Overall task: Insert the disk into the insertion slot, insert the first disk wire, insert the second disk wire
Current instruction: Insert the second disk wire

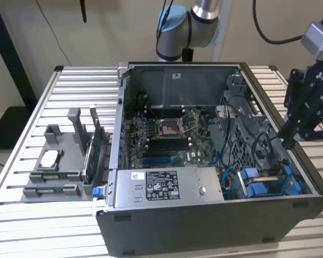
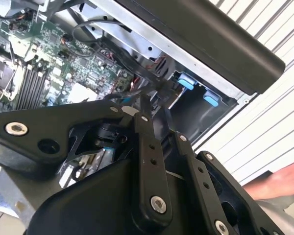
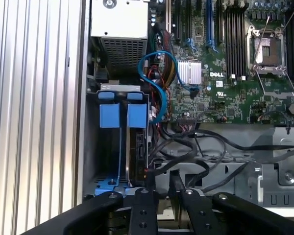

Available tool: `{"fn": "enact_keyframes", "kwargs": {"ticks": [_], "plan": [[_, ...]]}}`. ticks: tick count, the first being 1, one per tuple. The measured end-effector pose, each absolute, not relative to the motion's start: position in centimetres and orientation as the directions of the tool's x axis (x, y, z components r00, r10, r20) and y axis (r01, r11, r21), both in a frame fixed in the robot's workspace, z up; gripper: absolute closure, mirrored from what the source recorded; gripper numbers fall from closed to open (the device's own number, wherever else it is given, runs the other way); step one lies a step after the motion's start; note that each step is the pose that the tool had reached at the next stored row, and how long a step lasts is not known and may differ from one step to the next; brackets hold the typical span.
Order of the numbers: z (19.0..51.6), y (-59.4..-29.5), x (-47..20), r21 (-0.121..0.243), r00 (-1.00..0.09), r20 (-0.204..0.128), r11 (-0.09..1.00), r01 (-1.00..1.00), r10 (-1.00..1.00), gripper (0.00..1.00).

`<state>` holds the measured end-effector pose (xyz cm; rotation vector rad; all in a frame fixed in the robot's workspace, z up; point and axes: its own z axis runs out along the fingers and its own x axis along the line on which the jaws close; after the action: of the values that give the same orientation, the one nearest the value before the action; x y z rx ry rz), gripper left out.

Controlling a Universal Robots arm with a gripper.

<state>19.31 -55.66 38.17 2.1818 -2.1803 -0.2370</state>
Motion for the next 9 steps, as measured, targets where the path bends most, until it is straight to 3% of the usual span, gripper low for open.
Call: {"fn": "enact_keyframes", "kwargs": {"ticks": [9], "plan": [[38.16, -55.02, 19.55, 0.142, -0.005, -0.074, -0.006, -0.990, -0.997, 0.74]]}}
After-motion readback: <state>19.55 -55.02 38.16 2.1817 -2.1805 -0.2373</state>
